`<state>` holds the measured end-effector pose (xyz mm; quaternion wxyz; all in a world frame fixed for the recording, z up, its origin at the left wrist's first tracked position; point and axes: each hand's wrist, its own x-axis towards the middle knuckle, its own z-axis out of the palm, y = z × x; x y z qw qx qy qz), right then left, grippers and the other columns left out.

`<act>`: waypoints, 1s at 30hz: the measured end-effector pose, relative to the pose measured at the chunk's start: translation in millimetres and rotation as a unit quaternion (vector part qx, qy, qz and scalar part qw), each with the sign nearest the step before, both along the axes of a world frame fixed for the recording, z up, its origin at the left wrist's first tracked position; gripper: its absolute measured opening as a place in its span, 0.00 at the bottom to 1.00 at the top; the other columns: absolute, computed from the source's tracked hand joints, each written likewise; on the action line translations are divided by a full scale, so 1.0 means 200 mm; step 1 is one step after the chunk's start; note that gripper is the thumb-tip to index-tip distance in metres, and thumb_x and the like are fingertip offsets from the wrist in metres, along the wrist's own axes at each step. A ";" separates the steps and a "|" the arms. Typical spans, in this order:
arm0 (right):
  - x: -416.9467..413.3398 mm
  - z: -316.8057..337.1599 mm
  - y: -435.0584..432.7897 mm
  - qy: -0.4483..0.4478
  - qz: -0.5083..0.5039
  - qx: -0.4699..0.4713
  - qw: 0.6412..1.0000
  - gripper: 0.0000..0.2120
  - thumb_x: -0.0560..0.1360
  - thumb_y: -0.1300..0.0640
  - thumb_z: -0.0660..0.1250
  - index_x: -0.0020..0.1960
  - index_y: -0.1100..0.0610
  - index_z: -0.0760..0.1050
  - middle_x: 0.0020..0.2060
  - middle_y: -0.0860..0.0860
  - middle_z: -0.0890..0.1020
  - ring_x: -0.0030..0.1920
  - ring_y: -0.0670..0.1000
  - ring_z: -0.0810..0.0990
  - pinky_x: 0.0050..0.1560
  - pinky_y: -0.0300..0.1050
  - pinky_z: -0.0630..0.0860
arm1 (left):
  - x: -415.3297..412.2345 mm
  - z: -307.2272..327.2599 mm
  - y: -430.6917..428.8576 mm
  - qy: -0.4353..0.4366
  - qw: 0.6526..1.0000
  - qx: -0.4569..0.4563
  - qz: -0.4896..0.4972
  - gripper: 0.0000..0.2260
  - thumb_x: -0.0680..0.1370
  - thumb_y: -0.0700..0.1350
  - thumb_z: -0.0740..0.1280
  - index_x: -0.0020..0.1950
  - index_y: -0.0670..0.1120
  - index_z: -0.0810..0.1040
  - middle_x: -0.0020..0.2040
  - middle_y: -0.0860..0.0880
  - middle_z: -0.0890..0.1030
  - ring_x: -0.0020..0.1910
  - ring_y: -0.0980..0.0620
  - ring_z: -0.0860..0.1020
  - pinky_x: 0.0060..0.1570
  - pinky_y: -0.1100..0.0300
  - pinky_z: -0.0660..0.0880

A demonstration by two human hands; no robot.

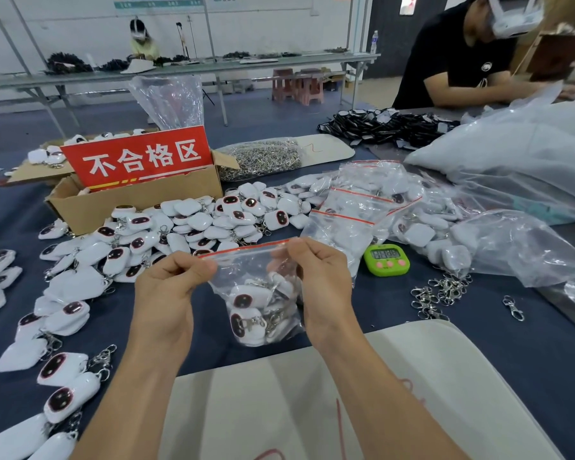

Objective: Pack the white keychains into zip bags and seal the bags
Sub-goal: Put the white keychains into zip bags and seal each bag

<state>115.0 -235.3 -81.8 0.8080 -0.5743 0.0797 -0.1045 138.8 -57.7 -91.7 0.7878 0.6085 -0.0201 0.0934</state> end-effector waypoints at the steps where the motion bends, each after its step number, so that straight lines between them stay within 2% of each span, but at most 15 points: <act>1: 0.00 0.00 0.00 -0.005 -0.003 -0.004 1.000 0.20 0.82 0.61 0.65 0.33 0.52 0.85 0.33 0.54 0.85 0.38 0.50 0.80 0.52 0.52 0.81 | 0.00 0.00 0.00 -0.004 1.000 -0.009 -0.011 0.08 0.67 0.38 0.73 0.29 0.49 0.82 0.30 0.52 0.81 0.34 0.57 0.79 0.40 0.68 0.77; 5: 0.01 -0.01 0.01 -0.018 -0.018 -0.011 1.000 0.21 0.82 0.62 0.66 0.32 0.52 0.83 0.31 0.54 0.84 0.34 0.48 0.79 0.44 0.43 0.79 | 0.00 0.00 -0.03 -0.021 0.999 -0.014 -0.029 0.08 0.69 0.40 0.71 0.31 0.50 0.83 0.32 0.52 0.82 0.35 0.58 0.80 0.41 0.69 0.77; 9: 0.02 -0.02 0.01 -0.023 -0.022 -0.026 0.999 0.18 0.81 0.60 0.67 0.34 0.52 0.84 0.32 0.51 0.84 0.34 0.44 0.80 0.40 0.37 0.79 | -0.01 0.01 -0.04 -0.023 0.998 0.026 -0.051 0.04 0.69 0.43 0.73 0.41 0.51 0.87 0.38 0.52 0.84 0.39 0.57 0.81 0.42 0.68 0.77; 13: 0.00 -0.01 0.04 -0.046 0.005 -0.081 0.996 0.10 0.76 0.60 0.72 0.37 0.52 0.84 0.34 0.53 0.85 0.36 0.47 0.80 0.42 0.46 0.80 | -0.04 0.01 -0.10 -0.015 0.997 0.056 -0.044 0.09 0.64 0.47 0.79 0.42 0.47 0.88 0.40 0.46 0.87 0.40 0.51 0.85 0.40 0.63 0.80; 15: -0.02 -0.01 0.05 -0.065 0.023 -0.102 0.992 0.09 0.73 0.62 0.74 0.36 0.51 0.84 0.33 0.54 0.85 0.35 0.48 0.81 0.38 0.44 0.80 | -0.05 0.02 -0.13 -0.018 0.998 0.046 -0.035 0.08 0.63 0.46 0.79 0.40 0.47 0.88 0.39 0.46 0.87 0.38 0.51 0.85 0.38 0.63 0.80; 18: -0.03 -0.01 0.08 -0.076 0.056 -0.071 0.993 0.12 0.75 0.66 0.74 0.37 0.52 0.85 0.35 0.52 0.87 0.36 0.47 0.85 0.37 0.38 0.80 | -0.06 0.03 -0.14 -0.010 0.999 0.021 -0.034 0.09 0.61 0.47 0.79 0.38 0.47 0.88 0.37 0.45 0.86 0.37 0.50 0.85 0.36 0.61 0.80; 21: -0.03 -0.01 0.08 -0.082 0.064 -0.053 0.993 0.10 0.75 0.68 0.74 0.38 0.55 0.86 0.37 0.56 0.87 0.39 0.51 0.86 0.41 0.43 0.81 | -0.06 0.03 -0.14 -0.006 0.999 0.023 -0.034 0.08 0.60 0.40 0.81 0.35 0.48 0.86 0.34 0.46 0.85 0.35 0.49 0.83 0.36 0.58 0.80; 23: -0.03 -0.02 0.08 -0.084 0.066 -0.055 0.993 0.11 0.75 0.67 0.73 0.39 0.55 0.86 0.37 0.56 0.88 0.39 0.52 0.86 0.41 0.44 0.82 | -0.05 0.02 -0.14 -0.002 0.999 0.027 -0.040 0.06 0.62 0.40 0.80 0.35 0.48 0.86 0.34 0.46 0.84 0.35 0.48 0.83 0.36 0.58 0.80; 26: -0.02 -0.02 0.07 -0.075 0.058 -0.062 0.994 0.10 0.76 0.65 0.73 0.38 0.54 0.86 0.37 0.55 0.88 0.39 0.52 0.87 0.42 0.47 0.83 | -0.05 0.02 -0.13 0.003 0.998 0.030 -0.054 0.10 0.61 0.45 0.83 0.39 0.46 0.88 0.38 0.44 0.86 0.38 0.48 0.84 0.40 0.59 0.81; 28: -0.01 -0.02 0.05 -0.056 0.048 -0.038 0.997 0.08 0.76 0.61 0.72 0.39 0.55 0.86 0.38 0.56 0.88 0.40 0.54 0.86 0.46 0.51 0.84 | -0.04 0.02 -0.13 0.018 0.998 0.018 -0.054 0.10 0.66 0.50 0.77 0.42 0.45 0.88 0.42 0.42 0.87 0.42 0.47 0.84 0.45 0.57 0.80; 30: -0.01 -0.03 0.04 -0.038 0.044 -0.014 0.998 0.11 0.77 0.58 0.70 0.37 0.55 0.86 0.38 0.57 0.87 0.40 0.54 0.85 0.50 0.55 0.83 | -0.03 0.00 -0.12 0.034 0.998 0.011 -0.044 0.10 0.70 0.48 0.74 0.43 0.42 0.88 0.44 0.38 0.85 0.44 0.43 0.83 0.50 0.53 0.80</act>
